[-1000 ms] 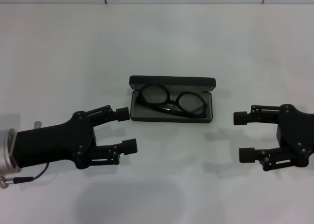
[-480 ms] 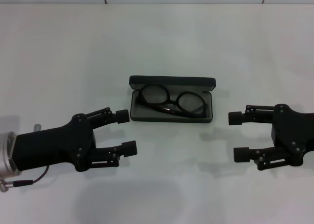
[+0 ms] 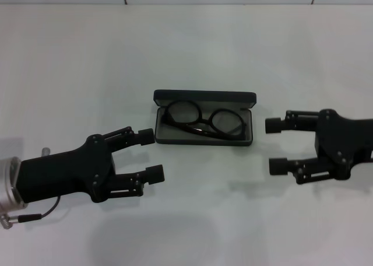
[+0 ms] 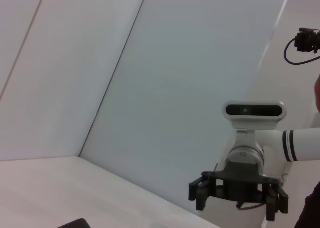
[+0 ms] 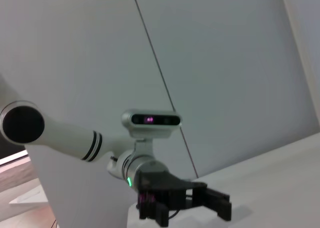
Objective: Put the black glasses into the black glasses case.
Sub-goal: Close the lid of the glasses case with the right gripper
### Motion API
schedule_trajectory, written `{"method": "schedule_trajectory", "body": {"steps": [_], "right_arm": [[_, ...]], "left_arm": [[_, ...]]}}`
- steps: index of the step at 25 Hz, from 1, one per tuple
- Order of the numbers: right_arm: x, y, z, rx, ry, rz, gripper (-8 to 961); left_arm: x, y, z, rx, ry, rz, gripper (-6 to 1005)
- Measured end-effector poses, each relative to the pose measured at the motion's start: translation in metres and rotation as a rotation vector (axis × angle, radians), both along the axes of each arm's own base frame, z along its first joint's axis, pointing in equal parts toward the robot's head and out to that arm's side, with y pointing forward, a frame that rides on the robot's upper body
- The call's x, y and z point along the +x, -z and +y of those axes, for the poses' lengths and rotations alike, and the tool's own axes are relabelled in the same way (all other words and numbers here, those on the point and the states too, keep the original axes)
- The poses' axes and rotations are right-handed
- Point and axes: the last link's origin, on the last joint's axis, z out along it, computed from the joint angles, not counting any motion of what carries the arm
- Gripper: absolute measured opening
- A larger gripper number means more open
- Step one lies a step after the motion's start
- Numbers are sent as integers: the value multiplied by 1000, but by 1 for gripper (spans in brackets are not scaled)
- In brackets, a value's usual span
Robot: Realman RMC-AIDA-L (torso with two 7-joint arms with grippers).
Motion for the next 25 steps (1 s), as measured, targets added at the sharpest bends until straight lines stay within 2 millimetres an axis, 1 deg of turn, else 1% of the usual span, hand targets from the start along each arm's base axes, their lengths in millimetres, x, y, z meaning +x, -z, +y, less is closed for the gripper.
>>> {"method": "schedule_trajectory", "body": {"steps": [8, 20, 23, 25], "right_arm": [[-10, -1, 18, 18, 50, -24, 838], [-17, -3, 25, 37, 6, -59, 768], [-19, -6, 32, 64, 35, -67, 715], [-24, -8, 42, 96, 83, -79, 625]], "left_arm": [[0, 0, 1, 12, -10, -11, 888], [1, 1, 0, 3, -17, -15, 888], [1, 1, 0, 3, -17, -15, 888], [1, 1, 0, 3, -16, -14, 888]]}}
